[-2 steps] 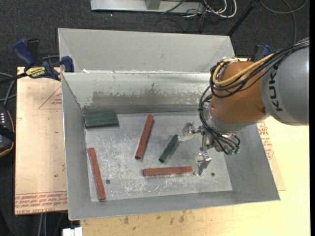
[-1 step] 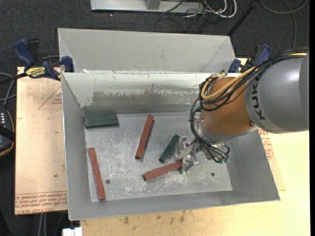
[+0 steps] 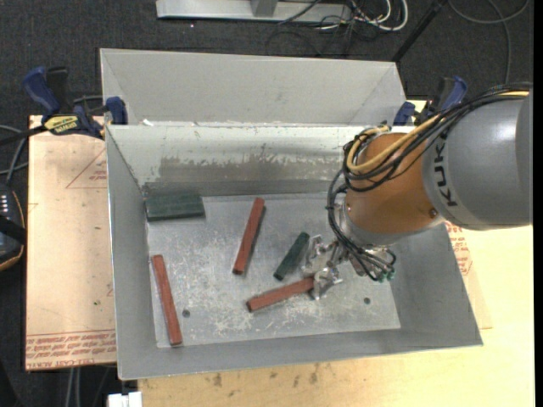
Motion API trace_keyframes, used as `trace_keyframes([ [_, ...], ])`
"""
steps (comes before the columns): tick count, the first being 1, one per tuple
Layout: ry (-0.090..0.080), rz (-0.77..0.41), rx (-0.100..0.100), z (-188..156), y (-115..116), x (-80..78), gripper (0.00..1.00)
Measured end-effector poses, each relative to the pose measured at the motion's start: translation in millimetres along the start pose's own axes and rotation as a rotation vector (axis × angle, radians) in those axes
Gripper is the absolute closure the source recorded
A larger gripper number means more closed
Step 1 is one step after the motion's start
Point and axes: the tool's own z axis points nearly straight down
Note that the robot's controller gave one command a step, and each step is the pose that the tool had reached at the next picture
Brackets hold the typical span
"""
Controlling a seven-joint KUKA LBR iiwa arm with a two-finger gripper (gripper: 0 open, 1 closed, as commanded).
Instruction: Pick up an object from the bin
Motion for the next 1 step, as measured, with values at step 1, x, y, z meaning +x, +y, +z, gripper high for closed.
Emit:
trace_keyframes([
  [1,0.009,-0.019,-0.002,-138.4,4.4,-5.1,1.00],
])
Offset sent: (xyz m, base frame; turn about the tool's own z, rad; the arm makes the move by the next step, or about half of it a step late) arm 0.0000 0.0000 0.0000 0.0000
